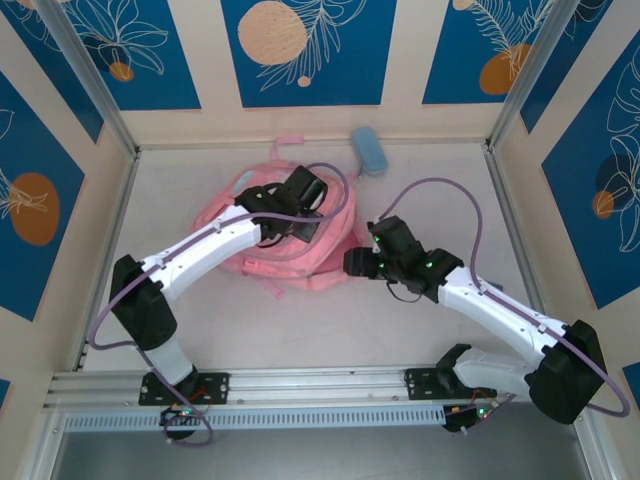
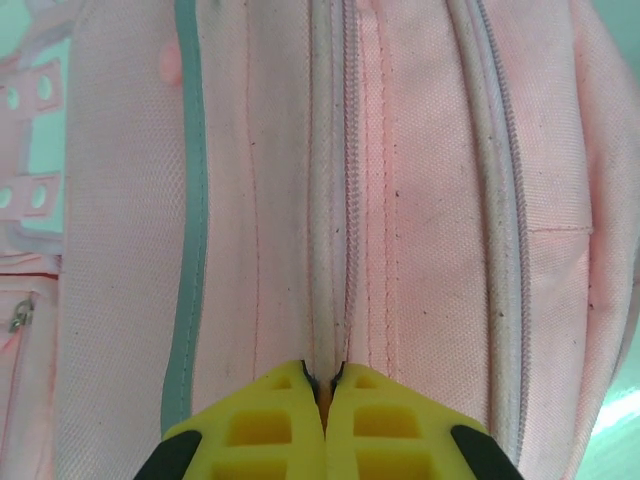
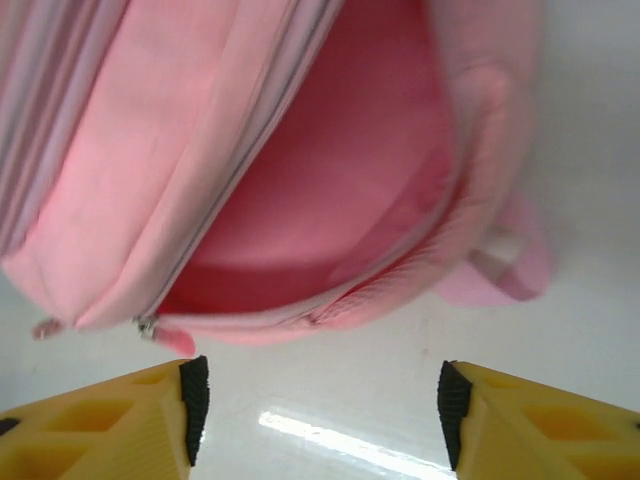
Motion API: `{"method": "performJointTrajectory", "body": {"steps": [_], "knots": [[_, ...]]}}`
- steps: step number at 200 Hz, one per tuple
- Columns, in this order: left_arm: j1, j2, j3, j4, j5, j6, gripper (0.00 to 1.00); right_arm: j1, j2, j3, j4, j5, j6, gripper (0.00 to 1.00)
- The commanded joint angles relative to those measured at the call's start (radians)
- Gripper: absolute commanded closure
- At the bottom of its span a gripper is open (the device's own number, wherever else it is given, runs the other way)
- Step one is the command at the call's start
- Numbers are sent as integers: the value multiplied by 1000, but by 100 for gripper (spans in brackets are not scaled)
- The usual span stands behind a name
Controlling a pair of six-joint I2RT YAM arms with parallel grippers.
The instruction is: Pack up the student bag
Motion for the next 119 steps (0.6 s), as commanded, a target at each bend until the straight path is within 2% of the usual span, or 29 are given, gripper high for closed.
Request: {"method": "performJointTrajectory", "body": {"steps": [1,49,68,119], "knots": [[10,-43,64,62,8,-26,100,82,20,-50,126,40,-118,41],[18,-34,92,57,30,-31,100,217,156,-60,293,29,-152,47],[21,-26,104,55,30,-35,100,262,221,-52,361,84,-140,51],[26,-21,110,44,42,-39,100,295,323,-77,539,156,-93,60]]}}
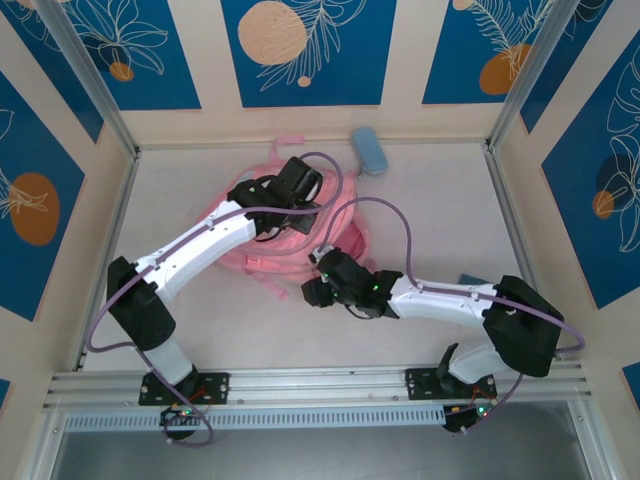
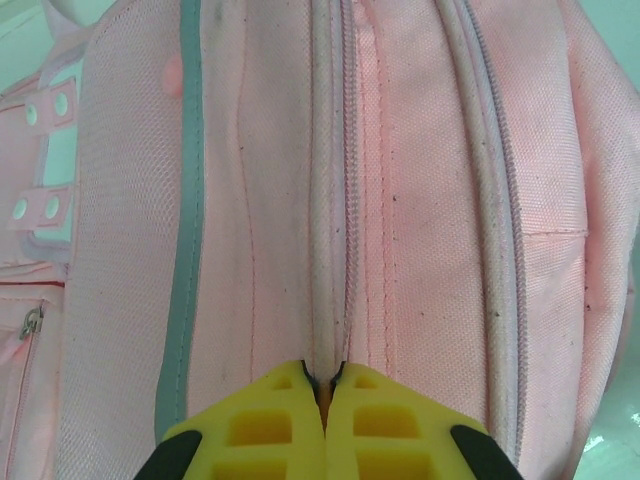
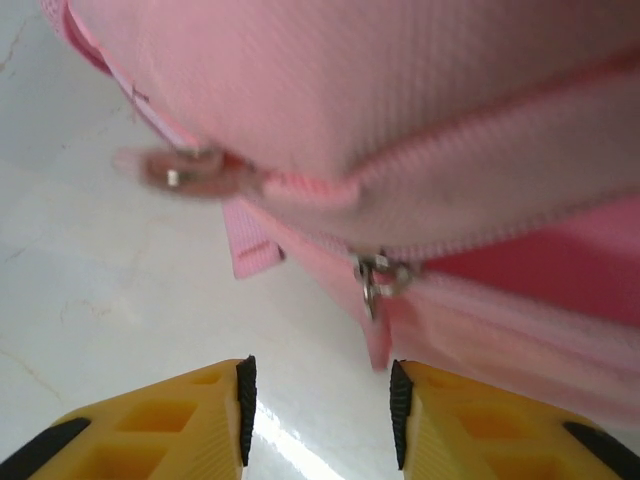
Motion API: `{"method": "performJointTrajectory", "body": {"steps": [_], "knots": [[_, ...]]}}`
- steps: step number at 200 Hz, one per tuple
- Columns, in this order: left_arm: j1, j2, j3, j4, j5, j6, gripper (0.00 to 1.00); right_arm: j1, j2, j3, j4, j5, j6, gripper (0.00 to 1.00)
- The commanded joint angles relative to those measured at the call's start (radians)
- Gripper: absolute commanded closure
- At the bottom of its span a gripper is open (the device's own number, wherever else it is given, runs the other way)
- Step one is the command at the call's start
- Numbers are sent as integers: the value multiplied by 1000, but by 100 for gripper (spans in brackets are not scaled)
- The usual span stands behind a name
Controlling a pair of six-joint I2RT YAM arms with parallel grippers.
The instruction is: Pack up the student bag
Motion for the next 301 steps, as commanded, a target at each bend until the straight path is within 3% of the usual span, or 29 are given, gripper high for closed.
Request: {"method": "performJointTrajectory", "body": {"steps": [1,76,141,203,255,301], "knots": [[6,-17,63,58,20,-13,100,11,25,-19,141,76,20,61],[9,-21,57,53,30,-11,100,7,53,-46,166,194,58,69],[11,-24,27,48,19,7,100,11,-27,-71,67,283,60,100],[11,-26,-74,67,10,85,100,-70,-226,-169,-98,306,12,100],[11,-27,-119,75,57,139,100,-187,-274,-159,-166,280,-97,100],[11,-73,-176,81,103,194,100,-307,-252,-92,-232,127,-178,100]]}}
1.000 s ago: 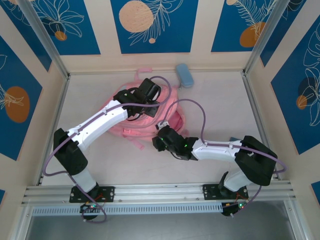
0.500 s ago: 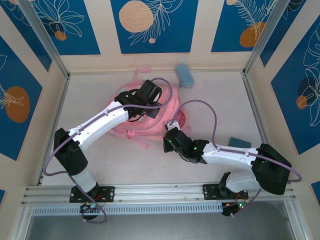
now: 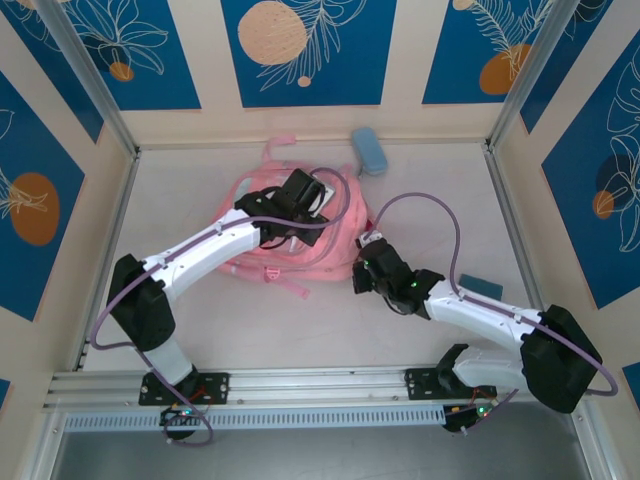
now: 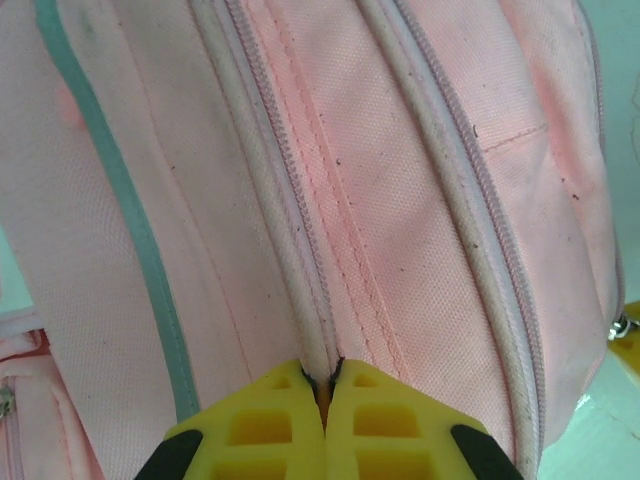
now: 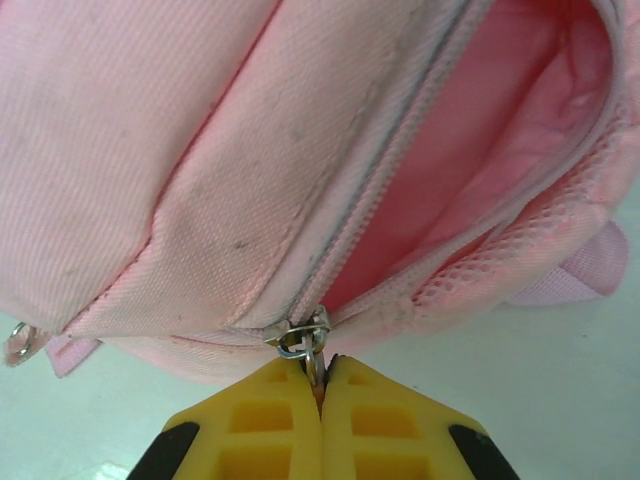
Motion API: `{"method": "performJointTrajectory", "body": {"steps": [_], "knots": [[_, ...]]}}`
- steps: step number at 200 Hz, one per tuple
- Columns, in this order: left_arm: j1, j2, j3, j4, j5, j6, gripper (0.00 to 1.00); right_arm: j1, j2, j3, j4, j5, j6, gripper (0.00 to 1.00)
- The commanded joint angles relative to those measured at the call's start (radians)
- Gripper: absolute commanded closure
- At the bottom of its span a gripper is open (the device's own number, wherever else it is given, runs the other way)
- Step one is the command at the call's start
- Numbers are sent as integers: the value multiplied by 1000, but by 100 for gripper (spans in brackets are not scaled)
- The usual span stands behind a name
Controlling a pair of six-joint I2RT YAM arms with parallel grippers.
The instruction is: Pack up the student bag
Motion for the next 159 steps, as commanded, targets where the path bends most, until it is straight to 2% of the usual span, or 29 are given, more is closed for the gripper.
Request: {"method": "performJointTrajectory", "body": {"steps": [1,21,45,71,83,107,130,159], "knots": [[11,-69,-39,-74,-25,78,100,-59,-3,52,-114,-13,-67,100],[12,-90,-68,-70,-33,92,100,-55,-4,74,-115,-162,-119,100],[19,-123,-98,-57,-68,39,100,-42,6,72,-70,-320,-120,100],[51,-193,-149,-26,-62,-65,77,-7,47,75,9,-410,-90,100],[70,-228,-178,-15,-56,-113,64,21,80,89,42,-420,-77,100],[119,-307,-256,4,-37,-204,45,80,158,125,115,-432,-46,100],[171,-395,-346,11,-9,-297,36,141,240,171,182,-422,-17,100],[239,-487,-492,36,61,-438,33,207,356,262,232,-395,9,100]]}}
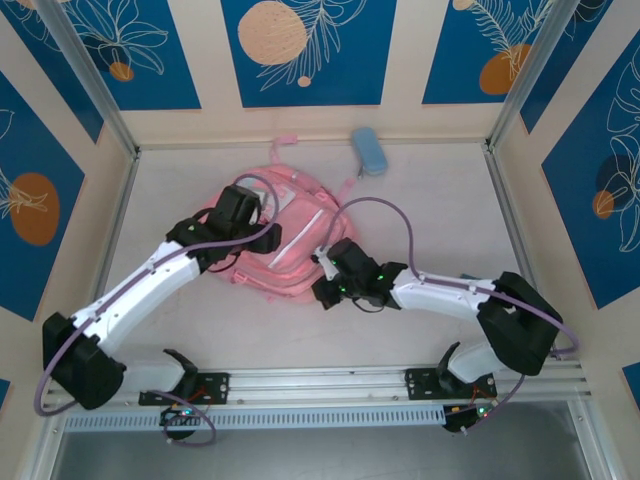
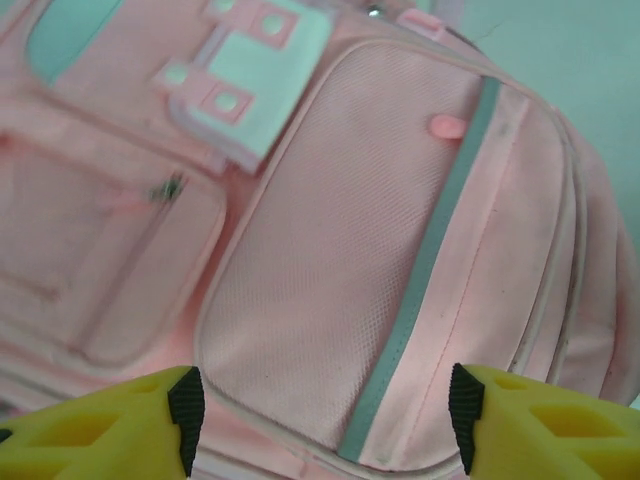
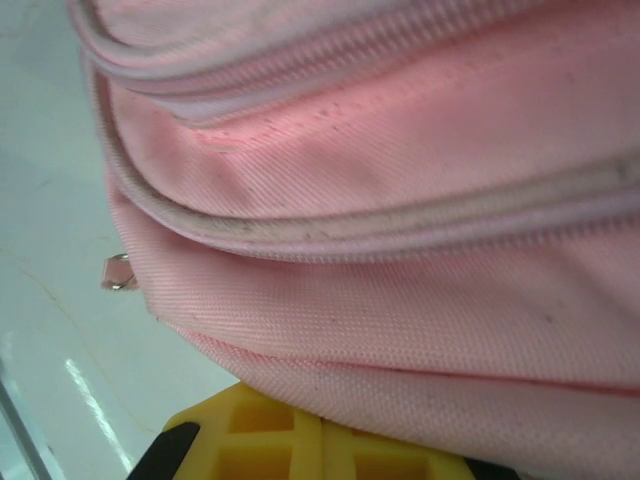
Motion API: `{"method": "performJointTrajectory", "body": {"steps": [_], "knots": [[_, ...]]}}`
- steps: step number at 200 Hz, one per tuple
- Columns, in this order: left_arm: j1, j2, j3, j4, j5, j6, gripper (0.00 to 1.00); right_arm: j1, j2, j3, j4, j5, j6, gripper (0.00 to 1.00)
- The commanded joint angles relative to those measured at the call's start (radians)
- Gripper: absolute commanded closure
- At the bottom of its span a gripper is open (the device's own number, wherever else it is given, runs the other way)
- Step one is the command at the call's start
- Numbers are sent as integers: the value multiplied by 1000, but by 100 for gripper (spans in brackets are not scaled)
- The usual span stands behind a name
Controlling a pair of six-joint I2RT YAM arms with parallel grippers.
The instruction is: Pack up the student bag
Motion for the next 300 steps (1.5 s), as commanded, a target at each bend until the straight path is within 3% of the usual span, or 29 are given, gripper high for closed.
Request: {"method": "performJointTrajectory", "body": {"steps": [1,45,69,102,155,196,229,246,284,300], "knots": [[48,-56,-100,11,68,-162,33,47,66,102,139,-7,38,100],[115,-171,-308,75,154,-365,35,97,216,239,153,6,74,100],[129,-205,-362,87,166,-437,41,109,258,277,151,6,93,100],[134,-227,-418,76,122,-518,44,114,282,291,151,1,118,100],[134,-236,-497,153,152,-624,38,120,293,298,149,-11,132,100],[134,-231,-548,295,200,-690,42,120,290,299,155,-39,146,100],[134,-212,-555,344,201,-709,53,124,281,297,146,-46,153,100],[135,-197,-557,347,193,-704,65,131,271,296,118,-17,149,100],[134,-191,-544,302,137,-663,100,157,244,308,-54,170,163,100],[135,-195,-535,270,104,-638,100,158,233,318,-176,277,191,100]]}}
